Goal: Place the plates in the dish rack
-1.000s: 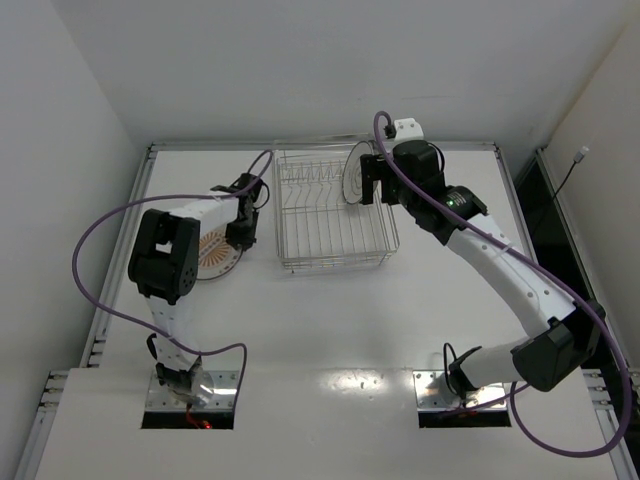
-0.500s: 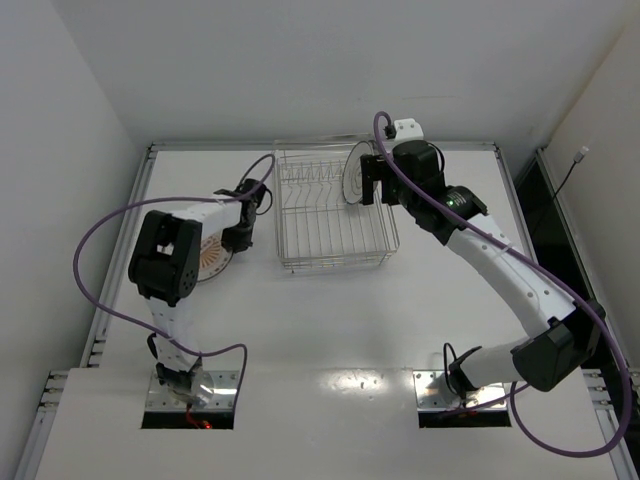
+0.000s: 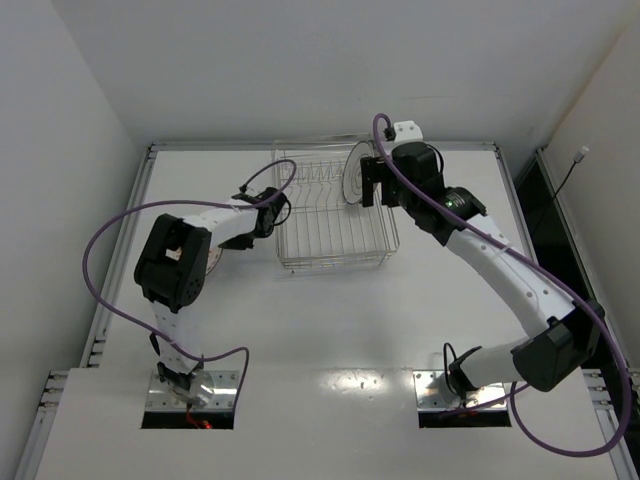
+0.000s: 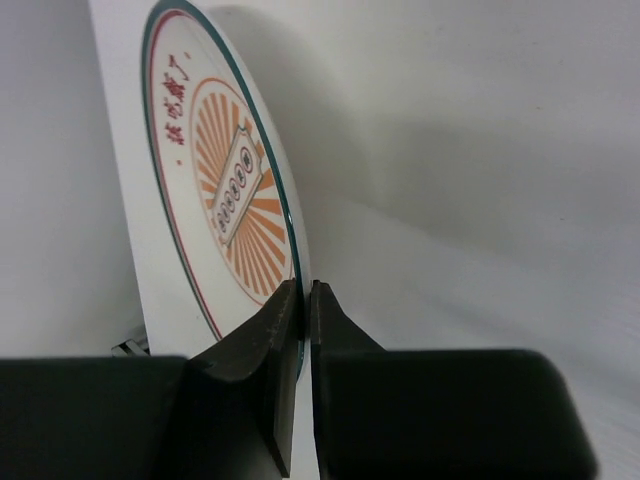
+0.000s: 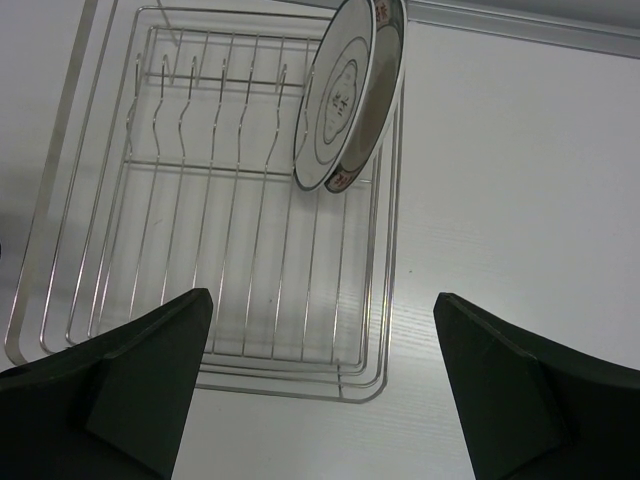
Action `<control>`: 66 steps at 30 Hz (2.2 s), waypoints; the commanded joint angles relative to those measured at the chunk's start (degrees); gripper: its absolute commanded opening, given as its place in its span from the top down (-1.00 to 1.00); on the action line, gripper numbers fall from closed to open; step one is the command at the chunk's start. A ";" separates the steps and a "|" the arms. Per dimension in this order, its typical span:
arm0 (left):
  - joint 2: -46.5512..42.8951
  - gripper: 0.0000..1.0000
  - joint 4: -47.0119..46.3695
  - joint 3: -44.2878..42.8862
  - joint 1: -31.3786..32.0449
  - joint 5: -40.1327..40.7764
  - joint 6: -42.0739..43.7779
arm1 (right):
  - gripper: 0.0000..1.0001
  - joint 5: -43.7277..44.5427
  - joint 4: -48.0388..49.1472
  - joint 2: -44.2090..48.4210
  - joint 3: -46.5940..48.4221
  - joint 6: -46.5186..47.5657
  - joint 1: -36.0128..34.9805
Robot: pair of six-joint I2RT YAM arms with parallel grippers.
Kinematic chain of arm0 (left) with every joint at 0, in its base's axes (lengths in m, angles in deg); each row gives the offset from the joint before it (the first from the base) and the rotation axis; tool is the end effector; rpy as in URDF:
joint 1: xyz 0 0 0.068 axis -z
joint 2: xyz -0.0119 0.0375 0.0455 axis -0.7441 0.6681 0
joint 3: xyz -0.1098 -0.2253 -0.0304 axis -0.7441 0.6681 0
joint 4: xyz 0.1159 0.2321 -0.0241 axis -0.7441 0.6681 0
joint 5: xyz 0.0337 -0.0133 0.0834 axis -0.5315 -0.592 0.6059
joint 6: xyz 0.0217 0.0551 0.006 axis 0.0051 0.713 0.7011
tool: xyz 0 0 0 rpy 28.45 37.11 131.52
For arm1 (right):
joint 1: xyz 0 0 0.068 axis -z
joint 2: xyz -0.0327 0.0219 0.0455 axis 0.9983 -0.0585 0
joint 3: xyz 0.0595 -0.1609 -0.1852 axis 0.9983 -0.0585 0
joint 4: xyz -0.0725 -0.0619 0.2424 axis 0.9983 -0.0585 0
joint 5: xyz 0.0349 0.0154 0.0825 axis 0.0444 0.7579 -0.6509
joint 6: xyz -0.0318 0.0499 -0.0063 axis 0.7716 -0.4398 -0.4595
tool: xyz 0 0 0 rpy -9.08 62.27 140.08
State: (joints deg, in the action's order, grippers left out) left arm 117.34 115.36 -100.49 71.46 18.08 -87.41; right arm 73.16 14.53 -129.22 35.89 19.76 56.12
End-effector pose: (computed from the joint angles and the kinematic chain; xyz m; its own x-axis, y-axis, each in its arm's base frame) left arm 0.3383 -0.1119 0.1436 -0.8892 0.0856 -0.4494 -0.2175 0.7851 0.5800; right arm 0.2849 0.1502 0.3478 -0.4690 0.0664 -0.8807 -0.0701 0.9912 0.1121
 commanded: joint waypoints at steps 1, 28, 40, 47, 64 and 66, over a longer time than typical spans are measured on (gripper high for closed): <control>-3.27 1.00 2.28 -0.38 0.53 6.45 -2.52 | -0.82 0.08 1.23 1.83 -0.72 -0.97 0.03; -10.32 1.00 11.68 -39.72 4.13 -12.35 -0.69 | -0.82 0.87 0.70 7.10 -5.90 -1.49 0.03; -5.29 1.00 0.81 -50.76 4.05 -37.92 -3.31 | -0.82 -0.98 1.84 18.00 -17.41 -7.91 0.03; -1.79 1.00 -11.24 -48.63 6.33 -44.35 -4.46 | -0.87 2.89 0.61 22.57 -19.79 -7.29 0.03; 2.44 1.00 -37.34 -37.29 8.62 -46.81 -14.21 | -0.89 3.07 0.09 24.68 -23.40 -5.71 0.55; 2.44 1.00 -39.10 -35.46 8.62 -46.81 -14.22 | -0.89 2.45 0.69 24.16 -23.92 -5.19 0.55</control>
State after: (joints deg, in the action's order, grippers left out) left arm 121.08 87.36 -136.31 79.66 -28.78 -99.30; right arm 76.26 13.09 -105.57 12.37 13.82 56.52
